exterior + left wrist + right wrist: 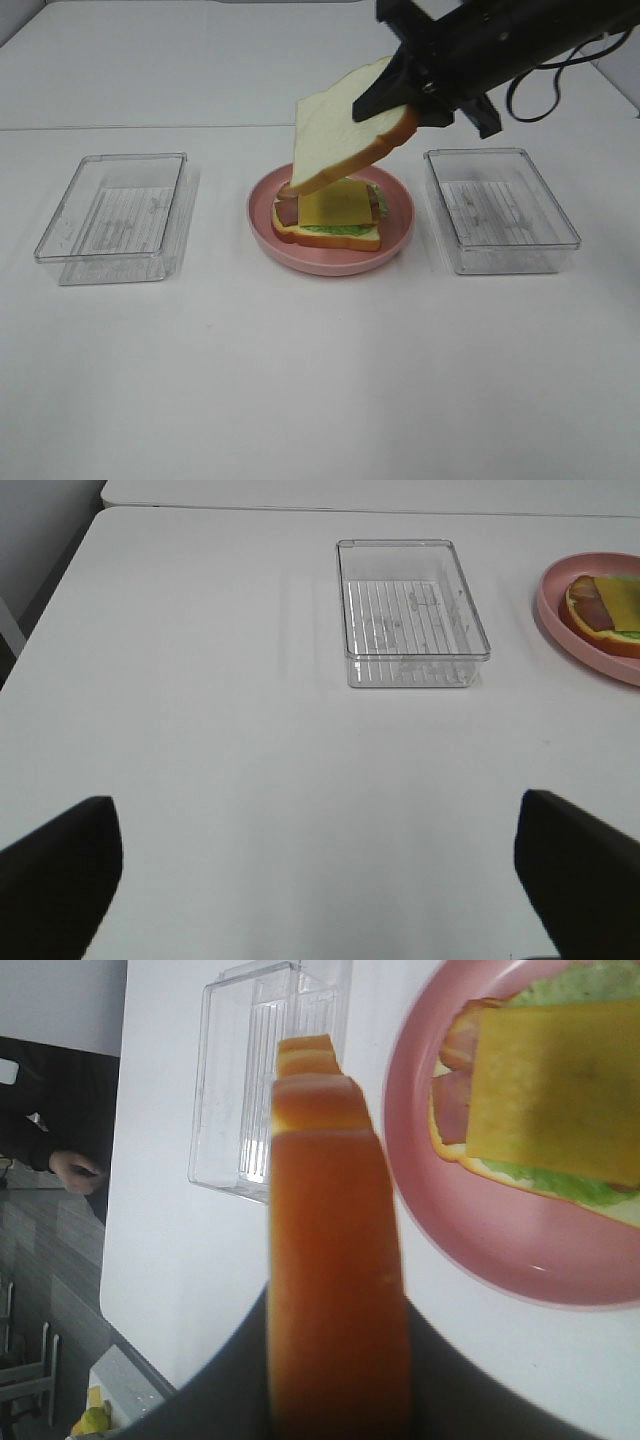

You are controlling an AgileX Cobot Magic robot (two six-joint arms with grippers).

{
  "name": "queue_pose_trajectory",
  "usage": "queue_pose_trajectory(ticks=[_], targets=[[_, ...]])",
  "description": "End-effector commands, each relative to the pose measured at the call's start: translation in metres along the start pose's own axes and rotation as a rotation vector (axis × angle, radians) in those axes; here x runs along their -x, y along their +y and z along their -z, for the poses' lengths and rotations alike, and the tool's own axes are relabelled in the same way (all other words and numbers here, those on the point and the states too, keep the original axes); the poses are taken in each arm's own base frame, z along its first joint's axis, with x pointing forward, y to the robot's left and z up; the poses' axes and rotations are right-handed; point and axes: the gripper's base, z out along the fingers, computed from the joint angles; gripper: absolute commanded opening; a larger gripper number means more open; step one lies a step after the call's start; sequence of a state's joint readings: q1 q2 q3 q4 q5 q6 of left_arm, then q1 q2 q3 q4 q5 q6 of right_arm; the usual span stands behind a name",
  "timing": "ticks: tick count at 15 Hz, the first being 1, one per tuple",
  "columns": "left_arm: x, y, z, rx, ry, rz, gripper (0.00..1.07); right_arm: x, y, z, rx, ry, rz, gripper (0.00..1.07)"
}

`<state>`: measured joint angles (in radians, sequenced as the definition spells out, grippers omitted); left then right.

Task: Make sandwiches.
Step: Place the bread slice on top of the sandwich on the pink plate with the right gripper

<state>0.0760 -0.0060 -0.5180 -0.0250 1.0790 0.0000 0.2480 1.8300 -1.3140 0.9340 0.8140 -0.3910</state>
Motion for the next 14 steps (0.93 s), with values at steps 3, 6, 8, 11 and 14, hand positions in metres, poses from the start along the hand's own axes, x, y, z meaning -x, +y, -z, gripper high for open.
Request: queue_pose_trajectory(ticks=[3, 6, 8, 11, 14], targets=[[-0.001, 0.0, 0.002, -0.004, -0.027, 0.005, 1.02, 0.029, -0.003, -0.055, 0.063, -0.011, -0.061, 0.0], [-0.001, 0.0, 0.002, -0.004, -0.027, 0.005, 1.02, 0.032, -0.027, -0.09, 0.043, 0.037, -0.151, 0.0], [-0.001, 0.0, 0.002, -0.004, -0.027, 0.005, 1.02, 0.029, -0.038, -0.101, 0.027, 0.052, -0.172, 0.0], [-0.001, 0.0, 0.002, -0.003, -0.027, -0.002, 1.02, 0.03, -0.044, -0.105, 0.002, 0.03, -0.172, 0.0], [-0.001, 0.0, 0.002, -0.003, -0.027, -0.002, 1.02, 0.03, -0.046, -0.105, -0.02, 0.026, -0.151, 0.0]])
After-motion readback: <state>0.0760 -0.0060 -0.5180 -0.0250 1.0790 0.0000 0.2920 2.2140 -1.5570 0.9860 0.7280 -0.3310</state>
